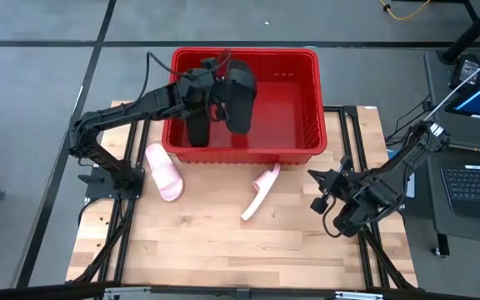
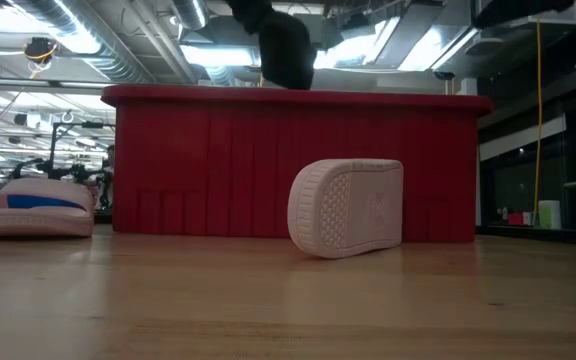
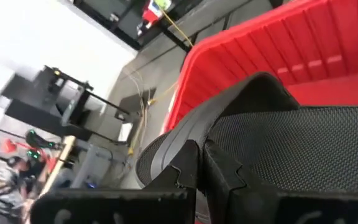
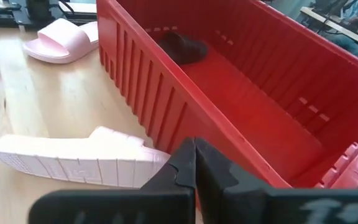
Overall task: Pick and place slides into bin
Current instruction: Put the black slide into the red bin
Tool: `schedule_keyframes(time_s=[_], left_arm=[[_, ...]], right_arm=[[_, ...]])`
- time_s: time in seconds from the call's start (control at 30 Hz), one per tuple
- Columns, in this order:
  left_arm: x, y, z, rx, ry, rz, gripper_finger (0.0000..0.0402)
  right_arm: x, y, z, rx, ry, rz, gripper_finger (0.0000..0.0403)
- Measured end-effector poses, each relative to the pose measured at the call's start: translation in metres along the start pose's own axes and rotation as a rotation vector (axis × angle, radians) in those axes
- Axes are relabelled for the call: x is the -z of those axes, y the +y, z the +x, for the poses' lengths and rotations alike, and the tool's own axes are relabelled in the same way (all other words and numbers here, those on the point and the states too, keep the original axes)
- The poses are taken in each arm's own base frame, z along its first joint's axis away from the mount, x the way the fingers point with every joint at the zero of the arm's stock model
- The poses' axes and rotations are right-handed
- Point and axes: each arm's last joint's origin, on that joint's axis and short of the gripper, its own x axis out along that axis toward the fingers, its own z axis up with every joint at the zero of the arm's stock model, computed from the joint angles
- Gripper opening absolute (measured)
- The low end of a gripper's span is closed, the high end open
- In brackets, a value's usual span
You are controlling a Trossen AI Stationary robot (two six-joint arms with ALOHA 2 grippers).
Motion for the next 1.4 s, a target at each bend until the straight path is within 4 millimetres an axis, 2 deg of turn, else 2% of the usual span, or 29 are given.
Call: schedule_keyframes(time_s=[0.17, 0.43, 0.8, 1.07, 1.4], left_arm=[[0.013, 0.005, 0.011, 0.016, -0.030, -0.051, 0.0003], [0.050, -0.021, 0.042, -0.084, -0.070, -0.024, 0.0003], [0.093, -0.034, 0.059, -0.093, -0.051, -0.092, 0.0003], [0.109, -0.041, 0.063, -0.071, -0.087, -0.122, 0.0003], [0.122, -0.032, 0.068, -0.046, -0.063, -0.172, 0.0003]], right_arm=[[0.012, -0.005, 0.004, 0.004, 0.002, -0.008, 0.0007], [0.016, -0.007, 0.005, 0.005, 0.003, -0.057, 0.0008], [0.016, -0.007, 0.005, 0.005, 0.003, -0.059, 0.0009], [0.016, -0.007, 0.005, 0.005, 0.003, -0.047, 0.0009], [0.016, -0.007, 0.005, 0.005, 0.003, -0.033, 0.0009]])
